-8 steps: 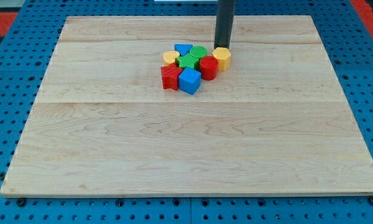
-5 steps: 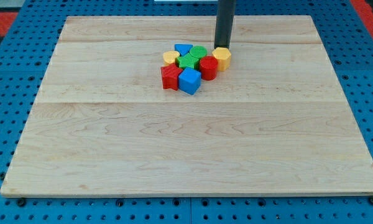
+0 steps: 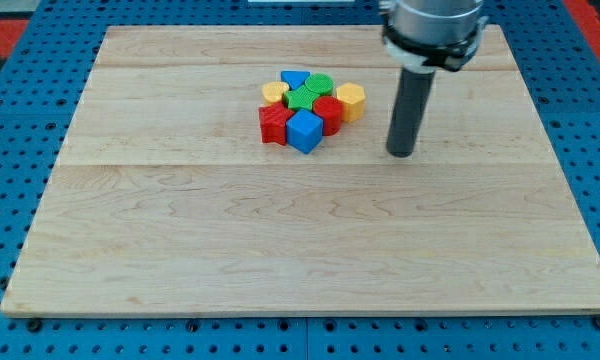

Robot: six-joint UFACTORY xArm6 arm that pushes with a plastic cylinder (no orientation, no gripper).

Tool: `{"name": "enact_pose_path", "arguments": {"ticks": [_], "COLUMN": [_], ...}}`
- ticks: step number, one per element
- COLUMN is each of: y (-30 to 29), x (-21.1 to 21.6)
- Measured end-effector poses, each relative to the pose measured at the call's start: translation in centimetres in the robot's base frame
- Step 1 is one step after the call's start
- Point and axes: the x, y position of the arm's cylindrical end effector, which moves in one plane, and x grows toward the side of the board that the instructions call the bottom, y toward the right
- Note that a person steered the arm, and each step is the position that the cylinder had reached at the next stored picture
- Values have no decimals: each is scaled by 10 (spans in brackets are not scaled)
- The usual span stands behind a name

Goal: Separate the group of blocks

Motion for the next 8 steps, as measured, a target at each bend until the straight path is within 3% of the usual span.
{"name": "enact_pose_path", "arguments": {"ticks": [2, 3, 4, 5, 6, 7, 8], "y": [49, 29, -52, -133, -167, -167, -172], "x": [-67, -115, -115, -55, 4, 18, -18]}}
